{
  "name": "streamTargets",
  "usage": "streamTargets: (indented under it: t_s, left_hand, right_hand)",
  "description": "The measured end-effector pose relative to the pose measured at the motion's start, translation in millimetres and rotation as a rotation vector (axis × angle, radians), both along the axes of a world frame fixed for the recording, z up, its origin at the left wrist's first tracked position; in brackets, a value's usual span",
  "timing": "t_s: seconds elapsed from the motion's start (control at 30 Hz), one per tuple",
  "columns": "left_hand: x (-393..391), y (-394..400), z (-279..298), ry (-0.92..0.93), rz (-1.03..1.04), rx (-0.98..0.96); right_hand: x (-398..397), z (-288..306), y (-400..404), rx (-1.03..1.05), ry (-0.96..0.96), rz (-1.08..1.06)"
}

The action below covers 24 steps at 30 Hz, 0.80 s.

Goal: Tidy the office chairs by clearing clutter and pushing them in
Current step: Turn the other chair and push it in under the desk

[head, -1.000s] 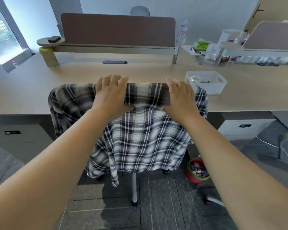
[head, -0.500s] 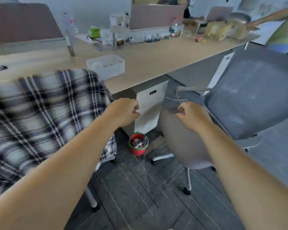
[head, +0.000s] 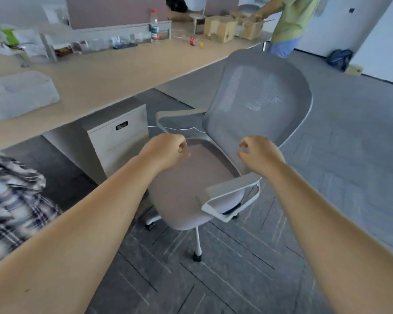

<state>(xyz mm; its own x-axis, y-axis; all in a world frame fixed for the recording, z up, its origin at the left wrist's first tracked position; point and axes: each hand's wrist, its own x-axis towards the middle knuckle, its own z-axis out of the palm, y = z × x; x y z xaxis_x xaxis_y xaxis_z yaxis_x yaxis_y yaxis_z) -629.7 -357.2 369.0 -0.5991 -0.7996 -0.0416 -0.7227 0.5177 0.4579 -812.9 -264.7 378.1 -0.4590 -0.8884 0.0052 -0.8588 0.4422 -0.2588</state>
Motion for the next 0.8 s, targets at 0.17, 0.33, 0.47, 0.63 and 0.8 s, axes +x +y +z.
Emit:
streamTargets:
  t_s: [0.17, 0.33, 0.47, 0.63, 0.8]
  left_hand:
    - [-99.3, 11.8, -5.9, -0.003, -0.027, 0.034]
    - [-179.0, -3.6, -1.6, 0.013, -0.052, 0.045]
    - [-236.9, -31.7, 5.0, 0.052, -0.056, 0.06]
    - [-307.9, -80.7, 18.6, 0.121, -0.048, 0.084]
    - [-364.3, -114.0, 38.1, 0.142, -0.04, 0.076]
  right_hand:
    - [-98.7, 0.0, 12.5, -0.012, 0.004, -0.048]
    - [-179.4, 4.9, 3.4, -0.057, 0.028, -0.11]
    - [-234.6, 18.3, -25.0, -0.129, 0.057, -0.107]
    - [-301.7, 42.7, -74.6, -0.222, 0.099, -0.091]
    - [-358.2, 55.4, -116.9, -0.15, 0.133, -0.034]
